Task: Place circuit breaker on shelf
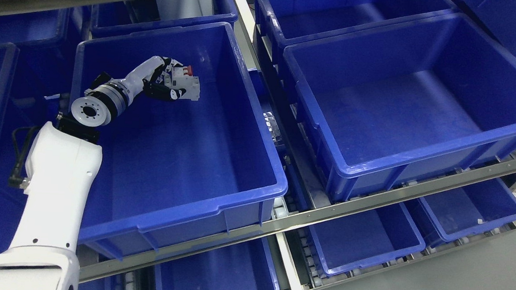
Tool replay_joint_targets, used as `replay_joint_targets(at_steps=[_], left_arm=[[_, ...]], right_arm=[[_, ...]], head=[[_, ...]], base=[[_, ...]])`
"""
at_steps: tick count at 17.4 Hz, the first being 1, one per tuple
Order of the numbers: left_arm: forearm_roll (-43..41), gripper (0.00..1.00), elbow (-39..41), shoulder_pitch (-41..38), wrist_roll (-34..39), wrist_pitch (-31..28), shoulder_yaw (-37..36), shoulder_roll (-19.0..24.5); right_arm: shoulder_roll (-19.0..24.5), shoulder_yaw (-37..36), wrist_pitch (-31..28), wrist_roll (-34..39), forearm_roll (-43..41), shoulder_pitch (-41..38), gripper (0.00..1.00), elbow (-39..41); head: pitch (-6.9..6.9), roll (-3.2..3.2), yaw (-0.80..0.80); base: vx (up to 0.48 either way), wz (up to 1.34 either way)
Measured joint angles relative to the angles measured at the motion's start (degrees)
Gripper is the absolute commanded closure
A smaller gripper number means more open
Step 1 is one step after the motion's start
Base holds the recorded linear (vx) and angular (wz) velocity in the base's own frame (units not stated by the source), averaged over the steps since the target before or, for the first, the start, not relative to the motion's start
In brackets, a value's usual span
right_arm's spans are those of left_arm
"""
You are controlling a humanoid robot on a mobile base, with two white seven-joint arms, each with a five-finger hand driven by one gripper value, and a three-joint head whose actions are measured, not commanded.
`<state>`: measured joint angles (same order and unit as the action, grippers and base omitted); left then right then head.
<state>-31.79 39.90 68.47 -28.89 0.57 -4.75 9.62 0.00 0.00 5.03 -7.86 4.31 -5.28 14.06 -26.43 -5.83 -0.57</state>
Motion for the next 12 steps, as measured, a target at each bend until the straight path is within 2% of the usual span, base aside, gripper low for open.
replay_joint_targets(at_steps=[3,5,7,12], left_arm=[[-0.46,0.61,-3.16,0.41,0.0,0.04,-1.09,0.45],[-0.64,0.49,-4.8,0.65,0.19,0.24,-1.66,0.82],[-0.72,0.32,-5.86,0.79,0.4,-0.07,-2.04,1.09],[-0.72,0.08,-7.71,1.98,0.58,-0.21,-2.54,1.78]], right_arm=[[0.0,0.0,0.0,0.0,0.0,0.0,0.0,0.0],[0.0,0.0,0.0,0.0,0.0,0.0,0.0,0.0],[0.0,0.0,0.0,0.0,0.0,0.0,0.0,0.0],[0.0,0.0,0.0,0.0,0.0,0.0,0.0,0.0]], head=[[0.0,0.0,0.0],[0.0,0.0,0.0],[0.0,0.0,0.0],[0.0,0.0,0.0]], base=[[0.043,-0.05],[0.031,-0.04],[0.016,-0.02],[0.002,0.0]])
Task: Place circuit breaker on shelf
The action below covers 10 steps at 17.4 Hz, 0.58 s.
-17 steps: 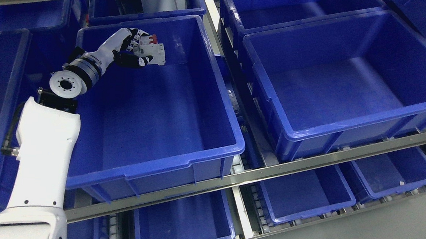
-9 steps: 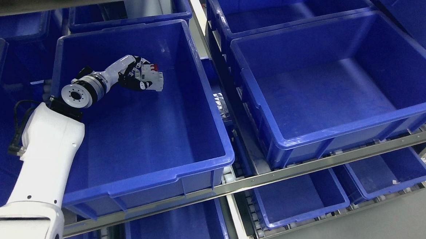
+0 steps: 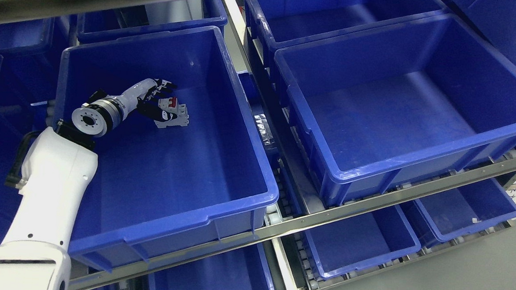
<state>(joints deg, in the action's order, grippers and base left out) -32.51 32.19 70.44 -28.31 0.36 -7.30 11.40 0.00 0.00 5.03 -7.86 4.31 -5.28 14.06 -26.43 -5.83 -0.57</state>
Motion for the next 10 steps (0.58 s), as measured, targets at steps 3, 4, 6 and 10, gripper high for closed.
replay_joint_targets(at_steps=[3,4,6,10], left_arm=[[0.23,0.04,-0.1,1.5,1.84,-0.1,0.58,0.42],[0.33,0.03,0.38,1.94,3.14,-0.12,1.24,0.51],[0.67,0.01,1.94,2.61,5.04,-0.05,3.43,0.51],[4.07,0.0,6.0,3.38,13.25,0.17,11.36,-2.37]], right_arm=[[0.0,0.0,0.0,0.0,0.0,0.01,0.0,0.0],[0.0,0.0,0.0,0.0,0.0,0.01,0.0,0.0],[0.0,0.0,0.0,0.0,0.0,0.01,0.0,0.0],[0.0,0.0,0.0,0.0,0.0,0.02,0.0,0.01]], head=[[0.0,0.0,0.0],[0.0,0.0,0.0],[0.0,0.0,0.0],[0.0,0.0,0.0]], base=[[0.001,0.01],[0.0,0.0],[-0.018,0.02],[-0.085,0.08]])
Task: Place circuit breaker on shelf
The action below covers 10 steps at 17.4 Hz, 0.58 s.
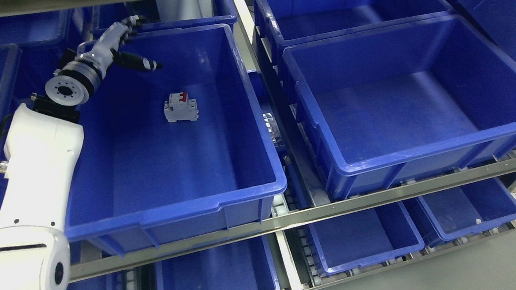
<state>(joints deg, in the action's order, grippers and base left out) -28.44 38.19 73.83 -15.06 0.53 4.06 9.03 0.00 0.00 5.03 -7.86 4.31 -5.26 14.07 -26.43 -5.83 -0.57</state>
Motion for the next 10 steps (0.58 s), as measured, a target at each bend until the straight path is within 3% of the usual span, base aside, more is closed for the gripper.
replay_joint_targets(at_steps=[3,10], left_arm=[[5.1,0.0,5.61,-2.4,7.61,0.27,5.83,-2.84],[15.71,0.0,25.69,-18.74,9.56,-3.68,4.9,-6.09]], right_arm=[[0.0,0.0,0.0,0.0,0.0,0.0,0.0,0.0],[0.0,0.0,0.0,0.0,0.0,-0.01,0.0,0.0]], head=[[0.01,0.0,0.0],[0.01,0.0,0.0]], base=[[-0.192,0.14],[-0.22,0.04]])
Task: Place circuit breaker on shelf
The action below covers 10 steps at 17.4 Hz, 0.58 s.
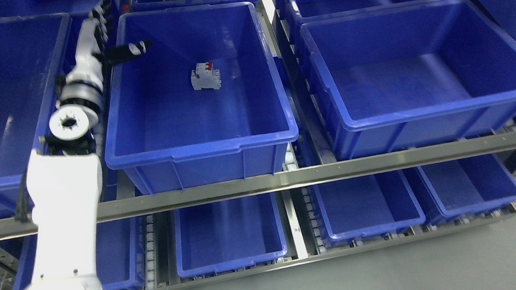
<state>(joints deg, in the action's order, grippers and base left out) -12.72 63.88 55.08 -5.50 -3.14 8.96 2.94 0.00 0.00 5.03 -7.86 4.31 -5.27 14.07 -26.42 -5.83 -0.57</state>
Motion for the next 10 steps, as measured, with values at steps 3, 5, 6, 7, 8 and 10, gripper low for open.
replay_joint_targets(at_steps=[3,5,6,7,8,10], left_arm=[[2.02,0.0,7.75,-5.64,0.04,-0.14,-1.58,-0.77],[2.93,0.0,12.54,-8.38,0.08,0.01,-2.43,-1.24],[3.25,0.0,14.64,-9.6,0.12,0.76,-2.74,-1.46],[3.47,0.0,16.2,-10.43,0.14,1.41,-2.86,-1.61],[3.63,0.0,17.51,-11.13,0.14,1.69,-2.9,-1.74],[3.89,0.0,19.96,-12.36,0.14,2.12,-2.96,-1.97]], right_arm=[[0.0,0.0,0.0,0.0,0.0,-0.02,0.0,-0.01],[0.0,0.0,0.0,0.0,0.0,-0.02,0.0,-0.01],[0.0,0.0,0.0,0.0,0.0,-0.02,0.0,0.0],[0.0,0.0,0.0,0.0,0.0,-0.02,0.0,-0.01],[0.0,0.0,0.0,0.0,0.0,-0.02,0.0,0.0],[0.0,0.0,0.0,0.0,0.0,-0.01,0.0,0.0]], head=[[0.0,0.0,0.0],[0.0,0.0,0.0],[0.0,0.0,0.0],[0.0,0.0,0.0],[0.0,0.0,0.0],[0.0,0.0,0.0]], base=[[-0.19,-0.2],[-0.153,-0.12],[-0.135,-0.1],[-0.116,-0.05],[-0.116,-0.05],[-0.042,-0.05]])
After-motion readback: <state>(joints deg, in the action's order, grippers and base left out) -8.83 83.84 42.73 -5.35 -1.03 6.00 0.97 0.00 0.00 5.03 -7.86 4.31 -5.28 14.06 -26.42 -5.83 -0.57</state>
